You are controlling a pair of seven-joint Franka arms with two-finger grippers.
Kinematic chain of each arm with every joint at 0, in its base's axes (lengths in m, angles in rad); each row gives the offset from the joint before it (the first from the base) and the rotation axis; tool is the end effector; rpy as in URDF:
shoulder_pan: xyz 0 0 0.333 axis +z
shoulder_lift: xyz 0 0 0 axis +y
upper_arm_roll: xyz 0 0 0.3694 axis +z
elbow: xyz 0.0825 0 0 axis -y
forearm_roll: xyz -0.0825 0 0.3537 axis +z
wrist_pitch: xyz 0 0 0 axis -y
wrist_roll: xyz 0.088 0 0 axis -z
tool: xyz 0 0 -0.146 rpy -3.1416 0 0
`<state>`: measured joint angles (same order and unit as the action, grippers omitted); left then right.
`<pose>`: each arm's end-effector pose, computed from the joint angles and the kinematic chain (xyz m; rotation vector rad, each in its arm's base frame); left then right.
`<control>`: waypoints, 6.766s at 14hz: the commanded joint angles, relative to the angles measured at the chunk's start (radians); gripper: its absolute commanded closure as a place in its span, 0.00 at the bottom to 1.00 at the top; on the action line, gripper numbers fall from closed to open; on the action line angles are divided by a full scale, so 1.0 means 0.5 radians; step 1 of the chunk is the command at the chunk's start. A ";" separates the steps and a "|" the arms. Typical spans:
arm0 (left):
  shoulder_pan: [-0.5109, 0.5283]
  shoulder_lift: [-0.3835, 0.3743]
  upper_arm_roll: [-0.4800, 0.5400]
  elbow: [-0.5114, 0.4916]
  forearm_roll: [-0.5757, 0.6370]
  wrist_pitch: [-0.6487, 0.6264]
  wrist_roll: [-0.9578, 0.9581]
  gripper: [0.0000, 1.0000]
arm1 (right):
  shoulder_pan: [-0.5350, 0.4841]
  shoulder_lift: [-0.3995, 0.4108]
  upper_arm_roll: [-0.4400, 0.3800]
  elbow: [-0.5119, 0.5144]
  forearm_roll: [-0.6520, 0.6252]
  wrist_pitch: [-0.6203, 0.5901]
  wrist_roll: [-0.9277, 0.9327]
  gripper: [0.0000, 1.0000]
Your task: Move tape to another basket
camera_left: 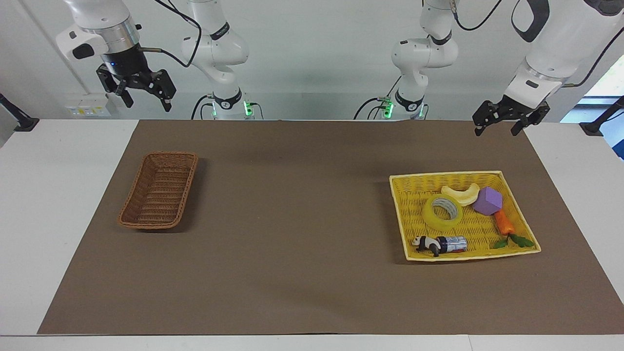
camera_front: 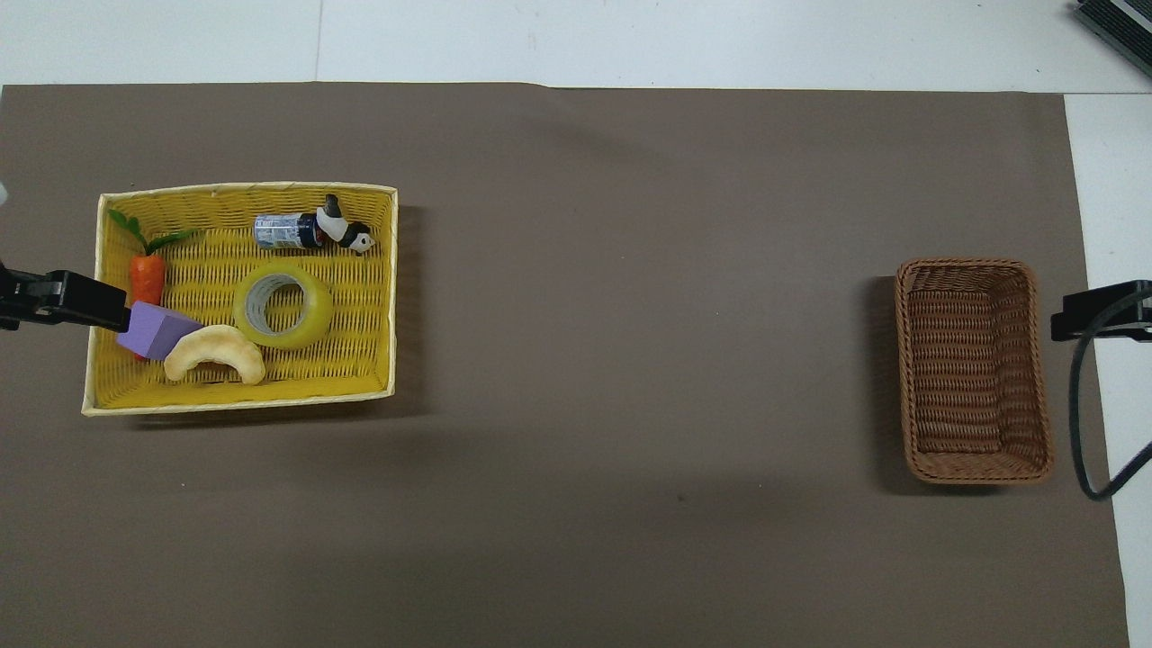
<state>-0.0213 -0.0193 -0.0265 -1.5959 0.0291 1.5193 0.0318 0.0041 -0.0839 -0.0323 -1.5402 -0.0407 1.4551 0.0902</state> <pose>0.5086 -0.0201 0.6336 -3.1079 0.1227 0.0888 0.4806 -0.0208 0.6844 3.0980 -0.1907 -0.0001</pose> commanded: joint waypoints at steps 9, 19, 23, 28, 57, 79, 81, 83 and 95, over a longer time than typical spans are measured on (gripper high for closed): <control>-0.007 0.011 0.013 0.041 -0.024 -0.053 0.028 0.00 | -0.023 0.002 0.013 0.022 0.011 -0.020 0.004 0.00; 0.018 -0.004 0.028 0.001 -0.024 -0.041 0.031 0.00 | -0.023 0.002 0.013 0.022 0.011 -0.020 0.004 0.00; 0.076 -0.014 0.031 -0.072 -0.024 0.078 0.032 0.00 | -0.023 0.002 0.013 0.022 0.011 -0.020 0.004 0.00; 0.138 -0.014 0.034 -0.284 -0.028 0.363 0.087 0.00 | -0.023 0.002 0.016 0.022 0.011 -0.020 0.004 0.00; 0.003 0.376 0.025 -0.962 -0.181 1.422 0.167 0.44 | -0.023 0.002 0.016 0.022 0.011 -0.020 0.004 0.00; -0.016 0.370 0.031 -0.990 -0.236 1.484 -0.821 0.54 | -0.023 0.002 0.016 0.022 0.011 -0.020 0.004 0.00; -0.013 0.349 0.031 -1.026 -0.236 1.484 -0.815 0.54 | -0.023 0.002 0.016 0.022 0.011 -0.020 0.004 0.00; -0.010 0.336 0.031 -1.054 -0.236 1.487 -0.806 0.54 | -0.023 0.002 0.013 0.022 0.011 -0.020 0.004 0.00; -0.016 0.348 0.031 -1.125 -0.236 1.520 -0.757 0.65 | -0.023 0.002 0.016 0.022 0.011 -0.020 0.004 0.00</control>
<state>-0.0206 0.1790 -0.0179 -2.1077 -0.0775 2.2595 -0.3608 0.0041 -0.0839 -0.0323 -1.5402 -0.0407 1.4551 0.0902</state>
